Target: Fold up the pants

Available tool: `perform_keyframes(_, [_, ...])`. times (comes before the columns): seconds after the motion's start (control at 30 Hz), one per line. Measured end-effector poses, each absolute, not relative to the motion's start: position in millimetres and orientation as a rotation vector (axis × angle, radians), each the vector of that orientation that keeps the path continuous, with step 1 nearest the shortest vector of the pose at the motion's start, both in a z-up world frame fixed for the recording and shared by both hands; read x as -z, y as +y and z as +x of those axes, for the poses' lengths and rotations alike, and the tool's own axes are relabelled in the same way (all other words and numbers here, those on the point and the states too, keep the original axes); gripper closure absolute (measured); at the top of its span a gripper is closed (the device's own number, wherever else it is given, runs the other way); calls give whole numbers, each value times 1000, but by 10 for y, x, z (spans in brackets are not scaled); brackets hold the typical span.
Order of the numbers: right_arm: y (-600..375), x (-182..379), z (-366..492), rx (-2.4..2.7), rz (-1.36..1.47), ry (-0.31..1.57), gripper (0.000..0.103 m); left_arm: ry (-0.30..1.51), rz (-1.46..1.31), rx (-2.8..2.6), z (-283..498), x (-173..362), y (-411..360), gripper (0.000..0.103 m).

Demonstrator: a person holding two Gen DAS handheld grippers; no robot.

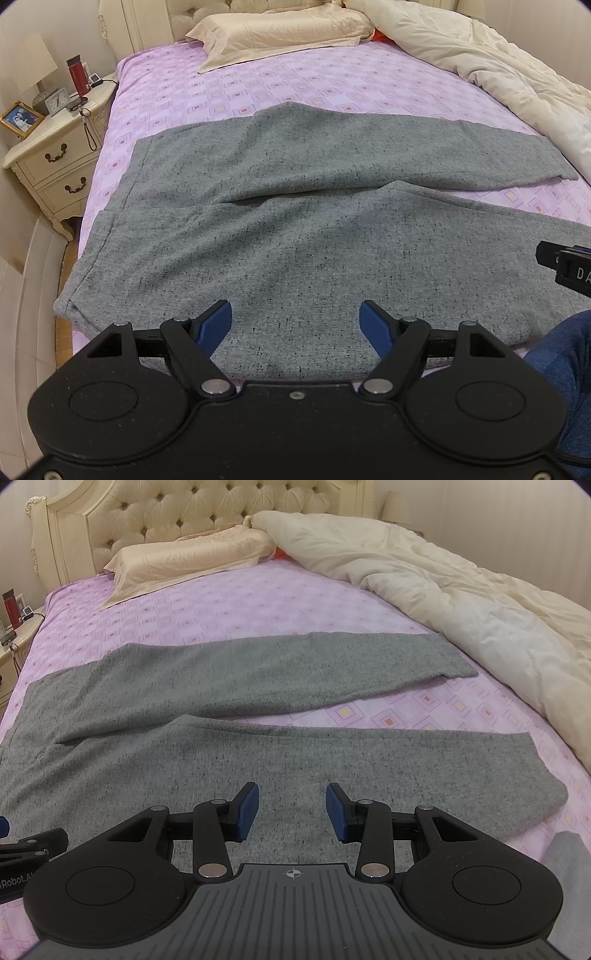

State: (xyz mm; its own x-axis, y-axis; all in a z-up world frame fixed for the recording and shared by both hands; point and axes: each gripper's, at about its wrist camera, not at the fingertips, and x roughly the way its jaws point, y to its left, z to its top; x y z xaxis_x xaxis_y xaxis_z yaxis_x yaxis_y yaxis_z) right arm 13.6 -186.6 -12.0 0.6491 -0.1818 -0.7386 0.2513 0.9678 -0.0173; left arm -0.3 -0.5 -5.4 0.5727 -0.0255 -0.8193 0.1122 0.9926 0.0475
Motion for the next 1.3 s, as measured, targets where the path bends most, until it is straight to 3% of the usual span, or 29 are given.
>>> perform_keyframes(1.3, [-1889, 221, 265, 251, 117, 963, 64, 952, 99, 84, 104, 15, 10, 27])
